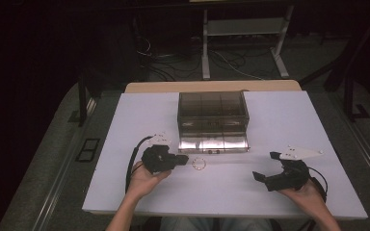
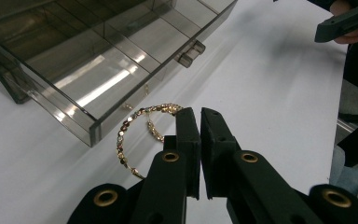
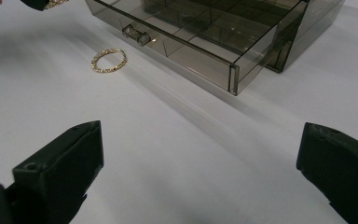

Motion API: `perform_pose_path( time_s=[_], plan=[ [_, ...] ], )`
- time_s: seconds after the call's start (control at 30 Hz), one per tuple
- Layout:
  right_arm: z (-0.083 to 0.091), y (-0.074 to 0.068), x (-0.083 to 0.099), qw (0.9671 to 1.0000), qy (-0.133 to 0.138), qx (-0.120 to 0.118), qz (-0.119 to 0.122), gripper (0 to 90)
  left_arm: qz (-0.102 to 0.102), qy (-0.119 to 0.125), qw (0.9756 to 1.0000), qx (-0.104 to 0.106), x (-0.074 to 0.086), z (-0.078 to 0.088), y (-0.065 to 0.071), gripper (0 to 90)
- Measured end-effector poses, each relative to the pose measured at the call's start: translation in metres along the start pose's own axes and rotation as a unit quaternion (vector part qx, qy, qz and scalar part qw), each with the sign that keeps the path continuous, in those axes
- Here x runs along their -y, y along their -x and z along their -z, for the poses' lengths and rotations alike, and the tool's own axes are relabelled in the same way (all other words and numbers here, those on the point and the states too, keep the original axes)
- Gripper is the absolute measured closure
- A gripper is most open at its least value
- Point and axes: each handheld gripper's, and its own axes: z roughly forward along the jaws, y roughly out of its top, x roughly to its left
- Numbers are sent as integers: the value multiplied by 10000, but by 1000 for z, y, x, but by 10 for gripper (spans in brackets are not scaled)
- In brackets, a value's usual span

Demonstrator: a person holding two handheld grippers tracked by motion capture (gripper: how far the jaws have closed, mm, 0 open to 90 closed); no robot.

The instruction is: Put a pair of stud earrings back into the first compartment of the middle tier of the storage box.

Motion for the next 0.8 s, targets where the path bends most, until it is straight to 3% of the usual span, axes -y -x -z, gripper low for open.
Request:
perform_pose_path(
  time_s=[0.63, 0.8],
  plan=[
    [2, 1, 0, 10000, 28, 46, -35, 0, -86, 217, 9997, -61, -16, 17, -1, 859],
    [3, 1, 1, 10000, 45, 62, -61, 0, -20, 333, 9994, -90, -21, 20, -3, 859]
  ],
)
